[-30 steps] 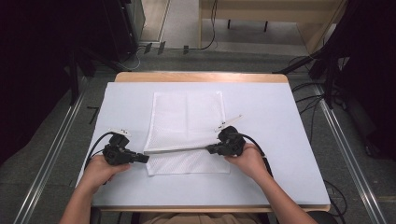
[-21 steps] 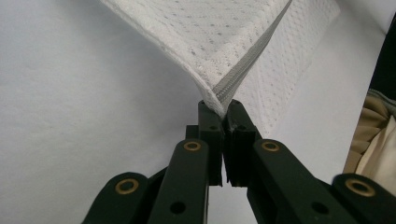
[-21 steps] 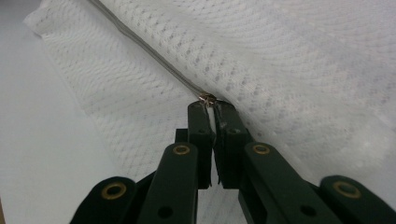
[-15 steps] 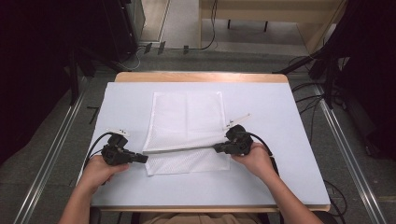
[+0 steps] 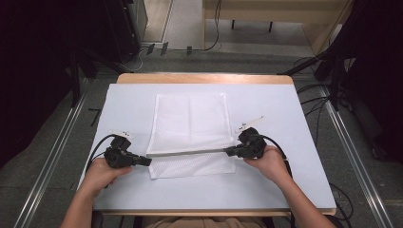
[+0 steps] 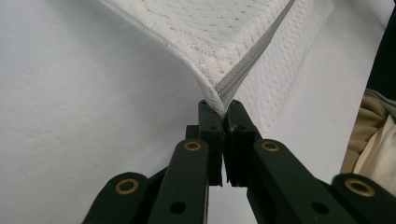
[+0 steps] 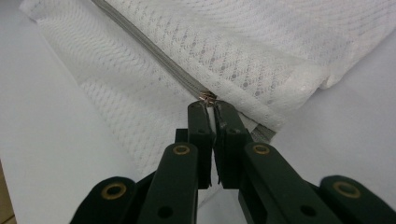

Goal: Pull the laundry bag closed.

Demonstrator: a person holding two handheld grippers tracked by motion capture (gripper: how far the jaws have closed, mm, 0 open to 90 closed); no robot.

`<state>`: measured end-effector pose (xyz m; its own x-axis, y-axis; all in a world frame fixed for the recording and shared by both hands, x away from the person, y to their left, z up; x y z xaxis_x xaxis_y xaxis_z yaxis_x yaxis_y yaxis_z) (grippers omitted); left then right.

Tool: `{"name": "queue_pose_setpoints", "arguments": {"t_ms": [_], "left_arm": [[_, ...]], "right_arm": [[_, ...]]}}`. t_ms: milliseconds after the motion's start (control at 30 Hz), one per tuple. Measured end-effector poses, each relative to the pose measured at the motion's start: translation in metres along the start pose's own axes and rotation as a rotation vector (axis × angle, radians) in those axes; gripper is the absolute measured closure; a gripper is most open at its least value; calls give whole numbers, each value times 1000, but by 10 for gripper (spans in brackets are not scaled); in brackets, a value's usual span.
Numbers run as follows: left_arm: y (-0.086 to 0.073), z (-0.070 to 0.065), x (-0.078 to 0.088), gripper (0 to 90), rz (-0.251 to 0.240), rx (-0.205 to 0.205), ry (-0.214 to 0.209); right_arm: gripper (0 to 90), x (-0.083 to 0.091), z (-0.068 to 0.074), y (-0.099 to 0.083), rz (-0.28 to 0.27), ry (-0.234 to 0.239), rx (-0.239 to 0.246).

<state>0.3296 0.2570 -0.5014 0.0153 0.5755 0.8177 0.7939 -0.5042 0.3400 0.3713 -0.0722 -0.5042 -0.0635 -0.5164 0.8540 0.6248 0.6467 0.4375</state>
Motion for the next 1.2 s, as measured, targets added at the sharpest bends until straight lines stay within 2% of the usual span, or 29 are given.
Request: {"name": "queue_pose_setpoints", "arguments": {"t_ms": [200,300,467,633,733,900,1000,1100,1200], "left_arm": [[1,1,1,864,-10,6,3],[2,2,0,799,-12,16,-7],[5,0,0,702,-30,6,-17],[7,1,0,578,-45,0,16],[10,2,4,544,-79,-14,42],[13,7,9,427,-125,-4,78],[13,9,13,415,-140,-5,91],[13,10,14,406,-147,6,103],[14,13,18,389,-169,3,130]], "right_arm": [[870,-3,0,4,-9,2,-14],[866,-4,-1,4,-11,-1,-15],[843,-7,-1,5,-5,-14,6],[749,-5,-1,8,-30,-29,20],[710,-5,-1,9,-43,-42,40],[566,-3,-2,12,-86,-44,29],[484,0,-8,13,-123,-66,31],[477,2,-12,12,-124,-82,18],[445,7,-16,12,-151,-93,4]]}}
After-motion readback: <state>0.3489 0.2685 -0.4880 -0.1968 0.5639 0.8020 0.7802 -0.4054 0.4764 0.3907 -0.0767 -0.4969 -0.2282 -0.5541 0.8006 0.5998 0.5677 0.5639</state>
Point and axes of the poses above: each handheld gripper's, and its own axes: x roughly backward along the jaws, y roughly out of its top, z roughly to its left, the point moved 8 cm from there along -x, roughly forward along the jaws, and after that the axes turned 10 degrees about z, right-handed, at the moved point
